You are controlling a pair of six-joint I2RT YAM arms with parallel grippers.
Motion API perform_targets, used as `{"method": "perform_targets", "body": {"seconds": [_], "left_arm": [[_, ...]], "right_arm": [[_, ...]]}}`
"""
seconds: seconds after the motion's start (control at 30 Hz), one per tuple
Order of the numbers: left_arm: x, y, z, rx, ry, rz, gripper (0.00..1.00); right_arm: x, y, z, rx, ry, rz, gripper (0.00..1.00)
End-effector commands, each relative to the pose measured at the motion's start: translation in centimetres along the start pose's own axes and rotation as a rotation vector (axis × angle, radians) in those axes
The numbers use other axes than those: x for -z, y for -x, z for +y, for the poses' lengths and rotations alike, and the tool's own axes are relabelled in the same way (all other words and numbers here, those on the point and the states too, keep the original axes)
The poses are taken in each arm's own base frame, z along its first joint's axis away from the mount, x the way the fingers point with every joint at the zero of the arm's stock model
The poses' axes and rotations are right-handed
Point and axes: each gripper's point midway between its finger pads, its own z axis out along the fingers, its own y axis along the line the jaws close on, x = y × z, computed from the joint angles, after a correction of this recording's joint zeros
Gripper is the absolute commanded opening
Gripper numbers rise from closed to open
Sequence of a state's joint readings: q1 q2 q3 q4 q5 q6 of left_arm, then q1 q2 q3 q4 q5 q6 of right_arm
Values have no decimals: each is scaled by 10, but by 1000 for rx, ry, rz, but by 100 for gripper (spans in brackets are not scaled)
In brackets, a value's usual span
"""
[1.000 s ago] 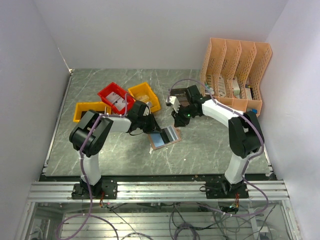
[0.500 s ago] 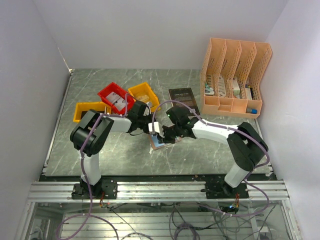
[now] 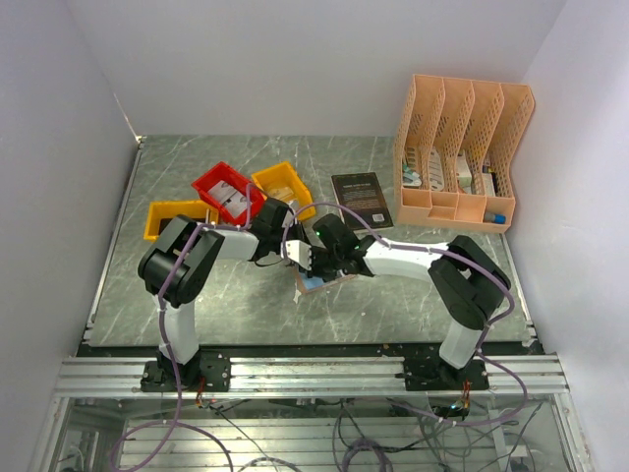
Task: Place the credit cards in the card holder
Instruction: Insert the credit card into the card holder.
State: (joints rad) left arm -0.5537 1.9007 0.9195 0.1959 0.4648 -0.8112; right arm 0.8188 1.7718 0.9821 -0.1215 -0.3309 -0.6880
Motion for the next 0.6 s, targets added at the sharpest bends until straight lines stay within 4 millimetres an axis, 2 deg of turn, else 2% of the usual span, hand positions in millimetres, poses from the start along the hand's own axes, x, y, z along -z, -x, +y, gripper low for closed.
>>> {"method": "perform_targets", "body": {"seconds": [0.0, 0.57], "left_arm": [[-8, -18, 18, -2, 55, 57, 23], [-8, -22, 24, -1, 73, 65, 28]], "right_arm": [[2, 3, -23, 16, -70, 45, 0], [13, -18, -35, 37, -71, 133, 0]]}}
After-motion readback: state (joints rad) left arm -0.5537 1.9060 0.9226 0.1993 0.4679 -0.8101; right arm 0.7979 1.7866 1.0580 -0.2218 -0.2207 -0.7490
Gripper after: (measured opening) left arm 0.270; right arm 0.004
